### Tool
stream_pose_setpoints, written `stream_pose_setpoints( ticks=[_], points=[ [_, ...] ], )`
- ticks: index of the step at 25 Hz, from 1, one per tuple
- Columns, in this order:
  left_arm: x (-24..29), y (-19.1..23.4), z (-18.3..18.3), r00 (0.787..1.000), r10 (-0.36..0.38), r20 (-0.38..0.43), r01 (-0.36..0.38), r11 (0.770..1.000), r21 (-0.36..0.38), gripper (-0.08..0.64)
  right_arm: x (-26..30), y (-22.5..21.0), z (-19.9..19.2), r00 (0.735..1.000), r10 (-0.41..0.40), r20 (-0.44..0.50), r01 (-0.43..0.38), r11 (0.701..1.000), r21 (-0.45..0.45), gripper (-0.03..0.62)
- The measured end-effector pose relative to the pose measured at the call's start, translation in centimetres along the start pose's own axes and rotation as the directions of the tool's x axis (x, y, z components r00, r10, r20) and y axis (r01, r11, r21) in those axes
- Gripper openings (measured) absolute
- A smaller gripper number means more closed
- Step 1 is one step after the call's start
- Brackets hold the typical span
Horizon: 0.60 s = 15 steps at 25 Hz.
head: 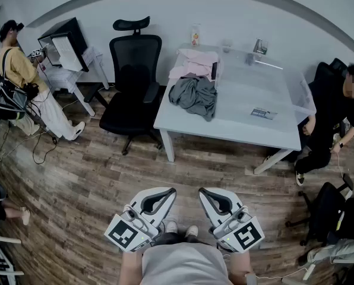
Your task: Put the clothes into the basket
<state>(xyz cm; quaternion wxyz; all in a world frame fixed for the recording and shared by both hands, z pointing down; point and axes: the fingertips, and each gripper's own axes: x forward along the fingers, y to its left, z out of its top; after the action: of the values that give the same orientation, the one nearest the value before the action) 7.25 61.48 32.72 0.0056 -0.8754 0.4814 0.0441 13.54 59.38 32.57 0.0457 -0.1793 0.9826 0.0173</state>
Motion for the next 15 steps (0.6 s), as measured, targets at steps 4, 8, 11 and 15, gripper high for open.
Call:
stream_pose_setpoints(
  ticks=[4,8,11,15],
  points=[
    [0.5,-0.7,-0.1,1.0,0.012,0.0,-0.012,1.0,0.0,0.005,-0.8,-0.5,-0.1,1.0,0.005,0.002,-0.005,1.0,0.013,0.005],
    [0.5,-1.0,-0.2,1.0,0.023,-0.008,-0.023,1.0,-0.004,0.005,-1.4,-0.7,-0.5,1.0,0.005,-0.008,-0.004,1.0,0.023,0.005],
    [0.7,-0.6,-0.1,1.0,0.027,-0.013,-0.027,1.0,-0.005,0.005,-1.0,-0.9,-0.1,1.0,0.002,0.023,-0.003,1.0,0.022,0.005],
    [1.5,0.6,-0.3,1.0,0.022,-0.014,-0.022,1.0,-0.002,0.005,-0.1,-1.7,-0.8,1.0,-0.004,-0.01,0.004,1.0,0.015,0.005]
  ],
)
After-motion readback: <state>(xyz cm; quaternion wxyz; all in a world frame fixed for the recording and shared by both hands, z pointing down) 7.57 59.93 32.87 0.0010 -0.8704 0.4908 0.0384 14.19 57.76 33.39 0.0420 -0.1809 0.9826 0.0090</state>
